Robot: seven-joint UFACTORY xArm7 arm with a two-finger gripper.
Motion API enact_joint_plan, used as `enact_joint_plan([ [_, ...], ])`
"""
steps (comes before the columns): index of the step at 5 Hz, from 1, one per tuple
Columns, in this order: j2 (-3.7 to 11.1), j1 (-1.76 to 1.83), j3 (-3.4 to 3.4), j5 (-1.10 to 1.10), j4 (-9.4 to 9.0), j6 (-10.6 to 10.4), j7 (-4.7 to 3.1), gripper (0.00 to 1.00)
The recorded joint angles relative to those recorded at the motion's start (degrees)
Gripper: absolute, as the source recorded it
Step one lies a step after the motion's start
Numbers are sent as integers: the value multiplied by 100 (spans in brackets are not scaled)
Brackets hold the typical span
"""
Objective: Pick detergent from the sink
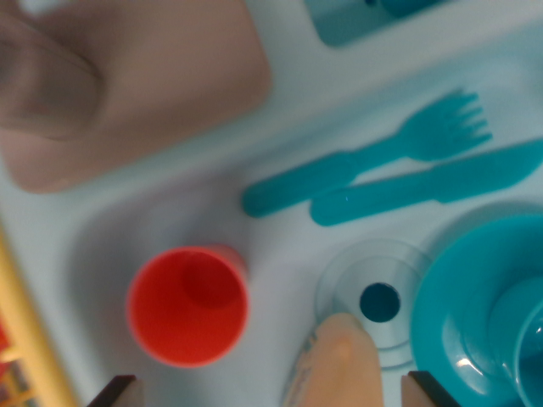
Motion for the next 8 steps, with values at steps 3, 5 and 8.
enact_joint_plan([
  [3,29,-40,-24,2,-383,-407,163,0],
  [5,40,-55,-33,3,-529,-562,226,0],
  [8,50,-68,-41,4,-659,-701,281,0],
])
